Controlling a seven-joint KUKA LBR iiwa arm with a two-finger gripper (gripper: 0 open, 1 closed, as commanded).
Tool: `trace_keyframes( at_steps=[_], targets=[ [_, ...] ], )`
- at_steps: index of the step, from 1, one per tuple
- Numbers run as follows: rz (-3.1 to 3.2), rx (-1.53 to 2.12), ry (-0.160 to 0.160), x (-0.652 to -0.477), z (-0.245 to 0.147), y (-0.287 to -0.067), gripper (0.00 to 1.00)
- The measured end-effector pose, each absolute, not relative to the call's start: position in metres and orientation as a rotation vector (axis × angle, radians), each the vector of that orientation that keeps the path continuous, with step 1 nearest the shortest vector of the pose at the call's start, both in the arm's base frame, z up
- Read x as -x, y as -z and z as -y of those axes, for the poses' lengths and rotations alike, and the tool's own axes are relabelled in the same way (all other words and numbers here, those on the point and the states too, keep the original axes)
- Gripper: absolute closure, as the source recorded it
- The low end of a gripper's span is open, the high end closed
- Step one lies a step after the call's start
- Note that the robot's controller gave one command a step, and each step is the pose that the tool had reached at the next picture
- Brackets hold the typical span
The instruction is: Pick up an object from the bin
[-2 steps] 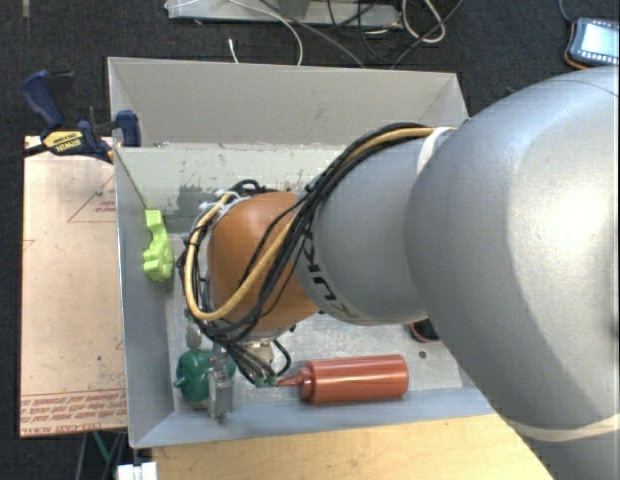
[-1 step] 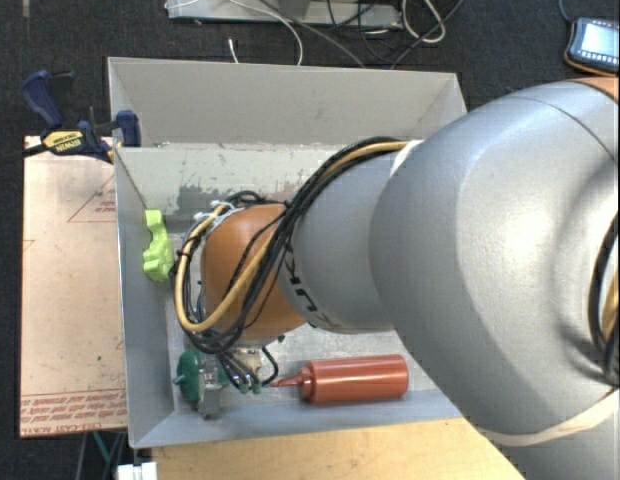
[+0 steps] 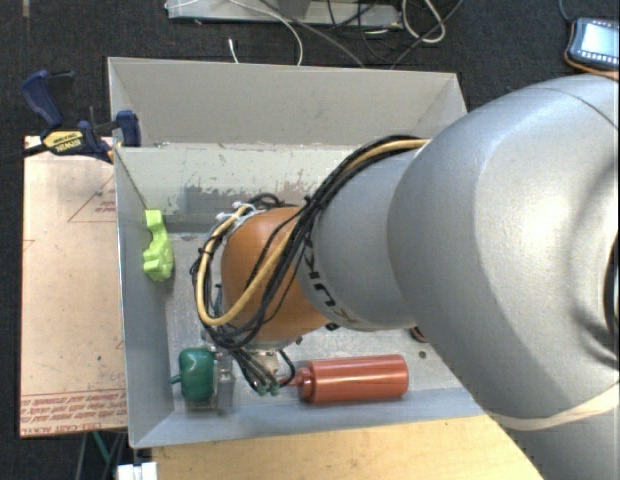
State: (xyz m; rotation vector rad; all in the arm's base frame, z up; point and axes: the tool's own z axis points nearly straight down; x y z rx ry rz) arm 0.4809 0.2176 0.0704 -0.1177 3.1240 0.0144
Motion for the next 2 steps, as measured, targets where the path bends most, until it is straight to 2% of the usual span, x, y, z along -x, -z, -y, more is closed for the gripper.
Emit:
trace_keyframes(
  at_steps=[1, 2],
  targets=[
    [-3.124, 0.118, -0.014, -0.481, -0.218, -0.07, 1.0],
    [-3.137, 0.119, -0.008, -0.477, -0.216, -0.097, 1.0]
  ],
)
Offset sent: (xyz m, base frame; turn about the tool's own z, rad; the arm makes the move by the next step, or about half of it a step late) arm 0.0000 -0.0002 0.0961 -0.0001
